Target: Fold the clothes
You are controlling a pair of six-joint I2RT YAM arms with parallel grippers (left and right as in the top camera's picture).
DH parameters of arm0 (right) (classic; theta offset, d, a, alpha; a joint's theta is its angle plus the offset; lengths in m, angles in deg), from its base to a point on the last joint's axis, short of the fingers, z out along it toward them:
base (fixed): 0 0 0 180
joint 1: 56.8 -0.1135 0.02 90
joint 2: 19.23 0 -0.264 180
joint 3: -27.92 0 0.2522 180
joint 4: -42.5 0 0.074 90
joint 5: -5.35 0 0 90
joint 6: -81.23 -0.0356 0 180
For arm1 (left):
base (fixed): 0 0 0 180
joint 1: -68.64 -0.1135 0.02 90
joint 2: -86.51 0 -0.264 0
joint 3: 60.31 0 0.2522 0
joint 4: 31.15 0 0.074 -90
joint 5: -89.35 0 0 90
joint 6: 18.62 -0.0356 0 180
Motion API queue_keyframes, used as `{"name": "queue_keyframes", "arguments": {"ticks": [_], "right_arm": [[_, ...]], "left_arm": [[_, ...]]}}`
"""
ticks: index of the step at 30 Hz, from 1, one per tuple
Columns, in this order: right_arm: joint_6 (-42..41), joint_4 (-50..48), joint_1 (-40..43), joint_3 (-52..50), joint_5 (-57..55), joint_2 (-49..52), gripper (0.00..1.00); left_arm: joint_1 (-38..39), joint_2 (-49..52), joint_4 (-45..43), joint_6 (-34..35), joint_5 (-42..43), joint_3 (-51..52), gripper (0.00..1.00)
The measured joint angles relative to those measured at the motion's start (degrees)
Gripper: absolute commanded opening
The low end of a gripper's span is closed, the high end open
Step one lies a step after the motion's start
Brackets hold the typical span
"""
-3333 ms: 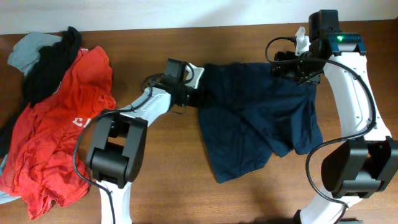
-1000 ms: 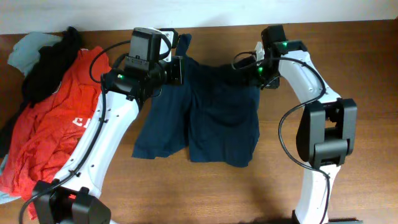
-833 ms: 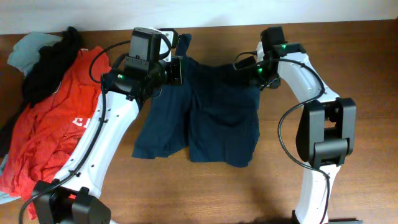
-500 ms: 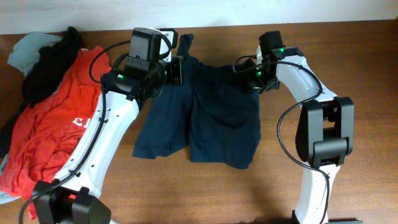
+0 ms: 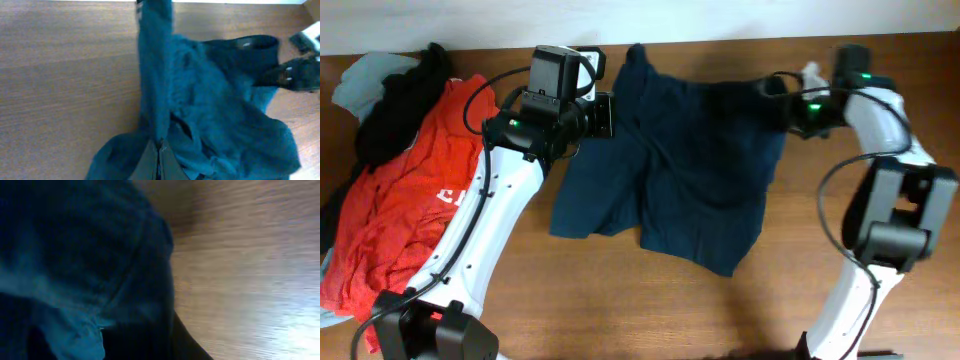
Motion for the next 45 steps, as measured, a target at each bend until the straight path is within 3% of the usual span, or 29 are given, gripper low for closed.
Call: {"name": "queue_keyframes", "arguments": {"ticks": [6, 14, 24, 30, 35, 45], "right_arm": [[4.57, 1.7, 4.13, 0.07, 10.62, 0.0, 0.15], [3.21, 1.62, 9.6, 0.48, 15.41, 0.0, 0.16], [0.81, 7.43, 13.81, 4.24, 8.11, 0.0, 0.28], [0.35, 15.91, 13.49, 14.67, 5.7, 0.0, 0.33], [3.06, 26.64, 10.36, 23.15, 4.94, -0.02, 0.49], [4.26, 31.52, -6.1, 19.1, -1.11, 0.0, 0.51]], "left_arm": [[0.0, 0.0, 0.04, 0.0, -0.2, 0.0, 0.01], [0.0, 0.0, 0.17, 0.0, -0.35, 0.0, 0.01], [0.04, 0.0, 0.2, 0.0, -0.35, 0.0, 0.01], [0.04, 0.0, 0.2, 0.0, -0.44, 0.0, 0.01], [0.04, 0.0, 0.15, 0.0, -0.68, 0.0, 0.01], [0.04, 0.0, -0.07, 0.0, -1.92, 0.0, 0.01]]}}
